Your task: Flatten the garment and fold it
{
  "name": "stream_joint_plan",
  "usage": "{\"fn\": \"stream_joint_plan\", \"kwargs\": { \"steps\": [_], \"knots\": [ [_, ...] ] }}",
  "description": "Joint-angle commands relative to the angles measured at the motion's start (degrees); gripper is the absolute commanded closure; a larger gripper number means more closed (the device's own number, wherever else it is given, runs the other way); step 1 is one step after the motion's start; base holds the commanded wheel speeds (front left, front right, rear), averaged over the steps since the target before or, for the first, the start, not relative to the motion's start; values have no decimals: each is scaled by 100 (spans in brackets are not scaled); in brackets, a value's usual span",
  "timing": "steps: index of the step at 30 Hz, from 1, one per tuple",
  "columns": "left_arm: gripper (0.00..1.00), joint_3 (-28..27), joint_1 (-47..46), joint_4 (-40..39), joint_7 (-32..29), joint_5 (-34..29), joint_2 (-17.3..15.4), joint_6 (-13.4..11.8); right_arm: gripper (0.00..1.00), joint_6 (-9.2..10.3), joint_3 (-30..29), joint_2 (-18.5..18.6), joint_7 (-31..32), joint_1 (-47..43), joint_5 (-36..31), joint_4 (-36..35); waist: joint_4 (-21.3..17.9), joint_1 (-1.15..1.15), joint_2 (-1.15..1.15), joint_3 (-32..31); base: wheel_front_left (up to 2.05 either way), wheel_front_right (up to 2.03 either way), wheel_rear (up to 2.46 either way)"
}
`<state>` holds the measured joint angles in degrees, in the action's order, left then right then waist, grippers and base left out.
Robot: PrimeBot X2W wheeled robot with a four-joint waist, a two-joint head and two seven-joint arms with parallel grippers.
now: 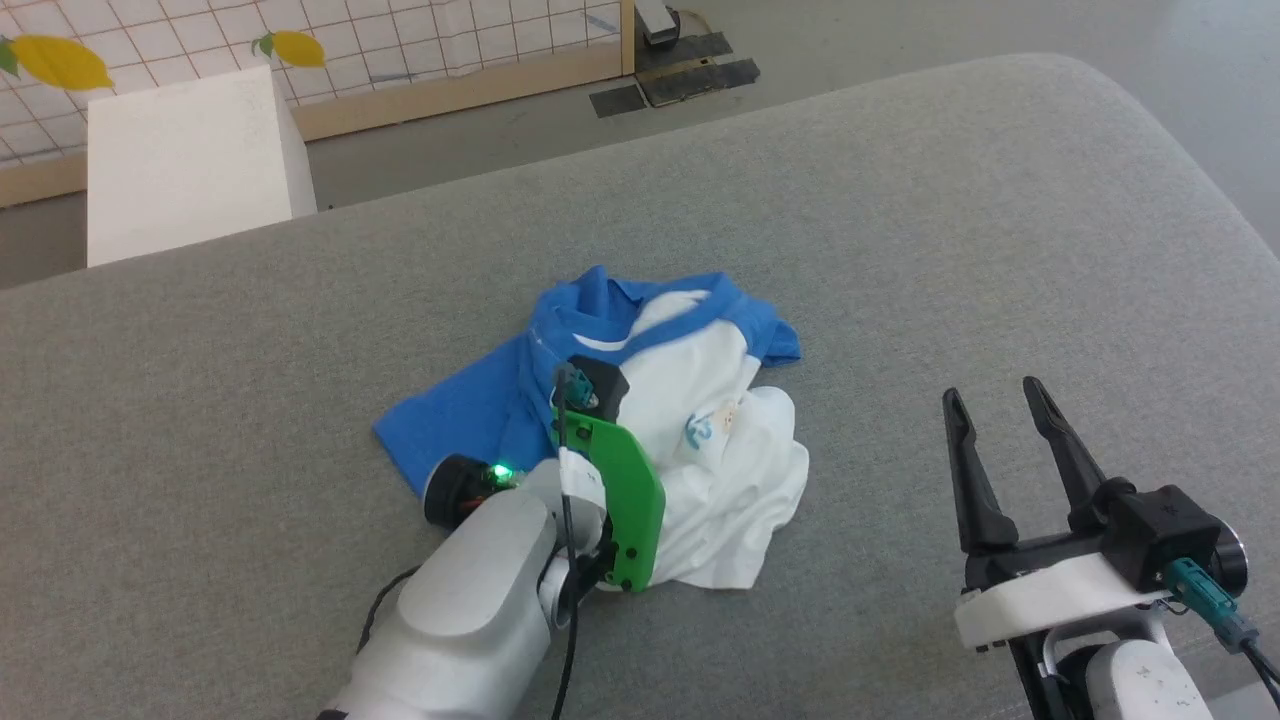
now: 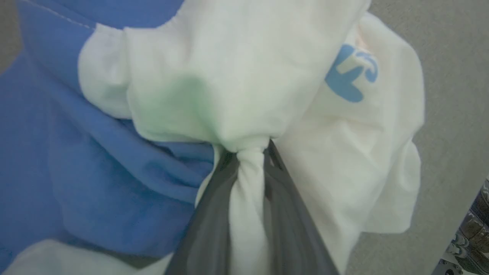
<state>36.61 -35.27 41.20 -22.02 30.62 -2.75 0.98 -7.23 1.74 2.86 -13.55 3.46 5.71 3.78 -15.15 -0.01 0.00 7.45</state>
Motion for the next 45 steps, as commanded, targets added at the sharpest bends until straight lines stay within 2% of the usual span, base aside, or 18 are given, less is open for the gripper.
{"fn": "stream_joint_plan", "kwargs": {
  "steps": [1,2,6,9,14,16,21,26,30,36,45],
  "knots": [
    [10,80,110,65,-175,89,-14,-12,0,-25,23,1,-4,10,46,20,8,1,0,10,0,0,0],
    [0,108,141,55,-230,173,-14,0,0,-25,24,1,-4,10,45,36,32,1,0,-1,0,0,0],
    [0,-56,202,-160,331,314,-14,-100,0,-25,36,1,3,-8,28,62,147,1,0,-110,0,0,0],
    [0,-352,261,-533,1292,344,-54,-150,0,-25,20,1,22,-34,10,51,258,1,0,-211,0,0,0],
    [0,-874,514,-1328,3193,155,-390,-293,0,-25,-31,1,83,-99,-38,-39,472,1,0,-345,0,0,0],
    [0,-1107,685,-1635,3560,57,-554,-416,0,-25,-75,1,112,-119,-54,-93,566,1,0,-374,0,0,0],
    [0,-1816,1292,-2614,3697,-332,-846,-618,0,-25,-180,1,159,-136,-68,-221,774,1,0,-368,0,0,0],
    [0,-2537,2129,-3294,3700,-805,-866,-505,0,-25,-241,1,170,-134,-53,-257,931,1,0,-359,0,0,0],
    [0,-2941,2665,-3489,3701,-1099,-743,-428,0,-25,-255,1,197,-170,-61,-261,1032,1,0,-385,0,0,0],
    [0,-3257,3209,-3566,3701,-1432,-502,-274,0,-25,-236,1,267,-200,-98,-268,1215,1,0,-382,0,0,0],
    [0,-3516,3262,-3515,3702,-1665,-202,24,0,-25,-155,1,364,-178,-149,-333,1397,1,0,-342,0,0,0]
  ]
}}
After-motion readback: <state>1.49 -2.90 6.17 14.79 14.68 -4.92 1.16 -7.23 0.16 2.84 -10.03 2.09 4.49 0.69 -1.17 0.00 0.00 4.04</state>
